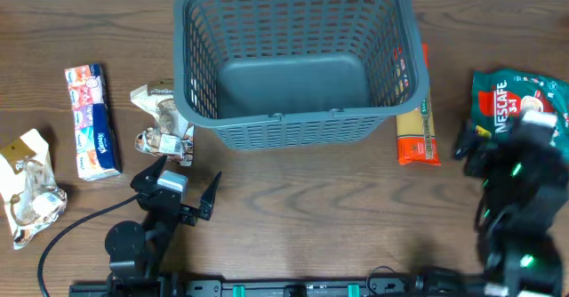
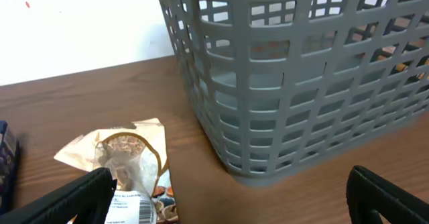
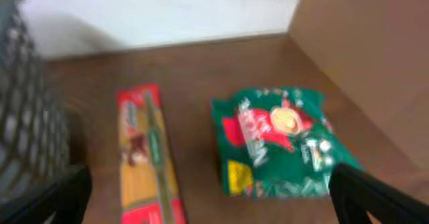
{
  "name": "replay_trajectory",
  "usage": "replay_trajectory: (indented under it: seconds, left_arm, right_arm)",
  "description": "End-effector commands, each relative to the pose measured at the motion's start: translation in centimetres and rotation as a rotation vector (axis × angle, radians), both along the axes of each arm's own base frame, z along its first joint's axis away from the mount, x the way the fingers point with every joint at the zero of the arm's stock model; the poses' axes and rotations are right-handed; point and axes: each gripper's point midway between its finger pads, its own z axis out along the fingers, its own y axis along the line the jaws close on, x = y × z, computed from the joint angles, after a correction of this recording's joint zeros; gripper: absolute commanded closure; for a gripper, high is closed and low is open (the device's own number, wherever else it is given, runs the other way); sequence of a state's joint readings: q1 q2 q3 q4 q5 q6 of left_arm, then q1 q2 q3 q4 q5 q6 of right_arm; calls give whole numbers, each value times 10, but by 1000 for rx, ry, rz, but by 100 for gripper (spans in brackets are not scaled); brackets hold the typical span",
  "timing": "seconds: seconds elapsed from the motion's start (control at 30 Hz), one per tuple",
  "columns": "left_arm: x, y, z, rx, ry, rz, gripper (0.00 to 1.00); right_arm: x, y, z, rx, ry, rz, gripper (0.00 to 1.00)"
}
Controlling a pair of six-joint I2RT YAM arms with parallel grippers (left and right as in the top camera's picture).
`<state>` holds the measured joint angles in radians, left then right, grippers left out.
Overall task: Pack container
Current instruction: 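Move the right gripper over the San Remo spaghetti packet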
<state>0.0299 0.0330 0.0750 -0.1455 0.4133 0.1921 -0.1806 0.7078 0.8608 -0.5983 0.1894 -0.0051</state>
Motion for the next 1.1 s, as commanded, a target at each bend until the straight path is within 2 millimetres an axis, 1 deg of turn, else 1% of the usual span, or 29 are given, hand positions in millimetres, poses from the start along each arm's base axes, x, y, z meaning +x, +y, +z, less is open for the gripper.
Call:
replay_trajectory:
  seconds: [0.0, 0.1, 0.17, 0.23, 0.3, 0.37, 0.5, 0.63, 0.67, 0.83, 0.93, 1.07]
  left_arm:
    - [-1, -3, -12, 12, 24, -18, 1]
    - [-1, -3, -12, 12, 24, -19, 1]
    - [-1, -3, -12, 12, 24, -19, 1]
    - [-1, -3, -12, 12, 24, -18, 1]
    - [-1, -3, -12, 12, 24, -18, 1]
    - [-1, -3, -12, 12, 24, -19, 1]
    - [-1, -3, -12, 12, 24, -19, 1]
    - [-1, -3, -12, 12, 24, -19, 1]
    - [-1, -3, -12, 12, 24, -19, 2]
    - [-1, -3, -12, 12, 24, -18, 1]
    - [-1, -3, -12, 12, 24, -18, 1]
    - [-1, -3, -12, 12, 24, -19, 1]
  right_arm:
    - [19, -5, 28, 36, 70, 29, 1]
    - [35, -13, 35, 92, 183, 27, 1]
    - [46, -20, 34, 128, 257, 30, 1]
    - [57, -19, 27, 178, 331, 77, 1]
    - [66, -17, 16, 253, 399, 126, 1]
    - [73, -17, -1, 331, 469, 154, 1]
    - [80, -30, -34, 389, 572, 125, 1]
    - [86, -32, -56, 406, 635, 137, 1]
    - [88, -31, -61, 412, 647, 147, 1]
    - [101, -6, -76, 456, 670, 324, 1]
    - [104, -3, -84, 457, 688, 354, 1]
    - [111, -5, -98, 455, 697, 361, 1]
